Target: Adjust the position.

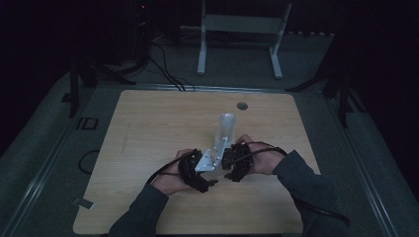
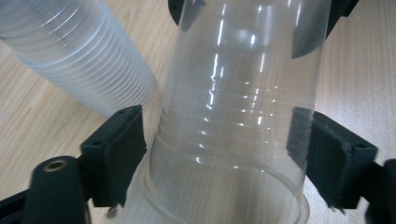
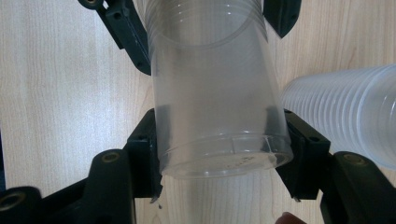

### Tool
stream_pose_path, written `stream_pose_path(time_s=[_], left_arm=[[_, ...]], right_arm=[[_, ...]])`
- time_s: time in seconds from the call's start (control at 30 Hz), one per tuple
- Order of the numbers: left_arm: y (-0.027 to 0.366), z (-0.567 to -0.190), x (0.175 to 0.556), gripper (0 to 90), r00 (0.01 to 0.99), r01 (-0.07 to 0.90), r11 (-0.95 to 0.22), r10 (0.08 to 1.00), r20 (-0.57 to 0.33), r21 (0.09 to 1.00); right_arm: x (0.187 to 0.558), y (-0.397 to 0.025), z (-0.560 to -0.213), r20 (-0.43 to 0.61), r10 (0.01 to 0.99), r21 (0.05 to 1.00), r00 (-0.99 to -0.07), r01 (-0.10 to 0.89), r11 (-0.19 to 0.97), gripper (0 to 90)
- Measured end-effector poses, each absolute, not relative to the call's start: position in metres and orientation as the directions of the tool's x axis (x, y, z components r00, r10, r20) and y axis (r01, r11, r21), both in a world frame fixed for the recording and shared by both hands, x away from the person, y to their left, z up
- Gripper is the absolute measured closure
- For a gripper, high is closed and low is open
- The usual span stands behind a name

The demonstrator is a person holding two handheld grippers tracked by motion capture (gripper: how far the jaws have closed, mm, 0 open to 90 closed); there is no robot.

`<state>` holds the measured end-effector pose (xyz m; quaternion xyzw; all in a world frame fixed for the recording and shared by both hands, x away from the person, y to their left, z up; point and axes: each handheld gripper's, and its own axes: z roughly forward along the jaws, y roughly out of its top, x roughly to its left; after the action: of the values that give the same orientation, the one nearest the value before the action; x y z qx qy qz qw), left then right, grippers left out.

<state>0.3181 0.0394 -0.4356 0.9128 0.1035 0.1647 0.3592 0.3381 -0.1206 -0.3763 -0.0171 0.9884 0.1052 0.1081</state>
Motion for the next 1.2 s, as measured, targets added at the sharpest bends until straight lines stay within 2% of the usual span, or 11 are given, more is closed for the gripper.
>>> stream_pose_path(time_s=[0.13, 0.17, 0.27, 0.3, 0.33, 0.37, 0.67, 0.8, 1.2], left_arm=[[0.039, -0.435, 0.317, 16.3, 0.917, 0.084, -0.700, 0.332, 0.220, 0.709], [0.034, -0.440, 0.314, 16.3, 0.906, 0.138, -0.616, 0.394, 0.153, 0.775], [0.035, -0.439, 0.315, 16.3, 0.905, 0.129, -0.631, 0.390, 0.170, 0.765], [0.027, -0.444, 0.310, 16.3, 0.892, 0.189, -0.517, 0.446, 0.074, 0.835], [0.039, -0.435, 0.318, 16.3, 0.915, 0.087, -0.696, 0.339, 0.219, 0.713], [0.040, -0.433, 0.319, 16.4, 0.916, 0.077, -0.713, 0.327, 0.234, 0.697], [0.043, -0.430, 0.319, 20.2, 0.906, 0.086, -0.698, 0.351, 0.236, 0.711], [0.044, -0.429, 0.319, 25.1, 0.910, 0.086, -0.695, 0.347, 0.228, 0.714], [0.047, -0.425, 0.318, 31.4, 0.904, 0.080, -0.680, 0.358, 0.235, 0.729]], right_arm=[[0.339, -0.124, -0.379, -0.218, 0.009, 0.209, -0.976, -0.038, 0.977, 41.4], [0.339, -0.124, -0.380, -0.215, 0.011, 0.207, -0.977, -0.034, 0.978, 41.4], [0.340, -0.125, -0.382, -0.214, 0.029, 0.206, -0.976, -0.016, 0.978, 41.4], [0.340, -0.126, -0.383, -0.221, 0.037, 0.202, -0.975, -0.009, 0.979, 41.3], [0.341, -0.126, -0.384, -0.222, 0.043, 0.205, -0.974, -0.004, 0.979, 41.4], [0.341, -0.127, -0.384, -0.218, 0.051, 0.205, -0.975, 0.005, 0.979, 41.4], [0.345, -0.136, -0.389, -0.230, 0.100, 0.205, -0.968, 0.053, 0.977, 41.4], [0.347, -0.140, -0.391, -0.224, 0.125, 0.206, -0.966, 0.079, 0.975, 41.4], [0.350, -0.156, -0.394, -0.246, 0.235, 0.281, -0.941, 0.162, 0.946, 41.4]])
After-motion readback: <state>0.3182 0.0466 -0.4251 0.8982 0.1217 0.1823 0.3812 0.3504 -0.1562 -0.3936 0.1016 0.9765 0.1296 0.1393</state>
